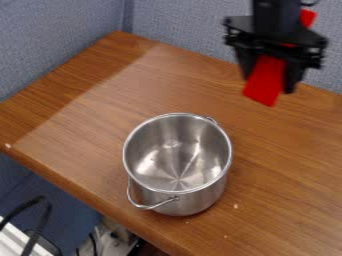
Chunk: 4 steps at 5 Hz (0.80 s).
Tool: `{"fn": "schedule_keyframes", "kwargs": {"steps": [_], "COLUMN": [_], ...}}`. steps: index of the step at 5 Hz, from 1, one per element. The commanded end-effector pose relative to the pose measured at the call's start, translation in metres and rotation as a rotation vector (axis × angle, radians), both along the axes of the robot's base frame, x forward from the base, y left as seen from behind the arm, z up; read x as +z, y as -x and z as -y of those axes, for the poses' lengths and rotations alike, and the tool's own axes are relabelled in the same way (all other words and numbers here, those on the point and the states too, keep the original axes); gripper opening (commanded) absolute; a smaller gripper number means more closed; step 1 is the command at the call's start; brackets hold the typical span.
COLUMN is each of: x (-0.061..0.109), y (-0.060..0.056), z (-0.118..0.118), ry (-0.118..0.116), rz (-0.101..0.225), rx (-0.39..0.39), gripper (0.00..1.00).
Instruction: Move the red object from the metal pot to the table
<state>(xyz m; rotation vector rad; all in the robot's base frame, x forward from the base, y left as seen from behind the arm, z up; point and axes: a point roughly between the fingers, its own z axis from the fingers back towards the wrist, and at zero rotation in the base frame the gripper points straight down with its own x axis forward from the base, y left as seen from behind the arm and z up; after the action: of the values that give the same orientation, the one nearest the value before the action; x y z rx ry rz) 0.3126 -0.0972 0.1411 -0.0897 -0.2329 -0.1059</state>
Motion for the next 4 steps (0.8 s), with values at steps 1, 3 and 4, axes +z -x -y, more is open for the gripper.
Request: {"fn": "schedule_keyframes", "kwargs": {"steps": [1,3,4], "x": [0.016,0.001,0.007], "y": [-0.009,0.024,0.036], "z": [0.017,0.014,-0.003], "ry": [0.021,0.026,0.028], "rz": [0.068,0.073,0.077], "rx": [0.004,-0.042,-0.017], "gripper": [0.0,0.0,0.0]}}
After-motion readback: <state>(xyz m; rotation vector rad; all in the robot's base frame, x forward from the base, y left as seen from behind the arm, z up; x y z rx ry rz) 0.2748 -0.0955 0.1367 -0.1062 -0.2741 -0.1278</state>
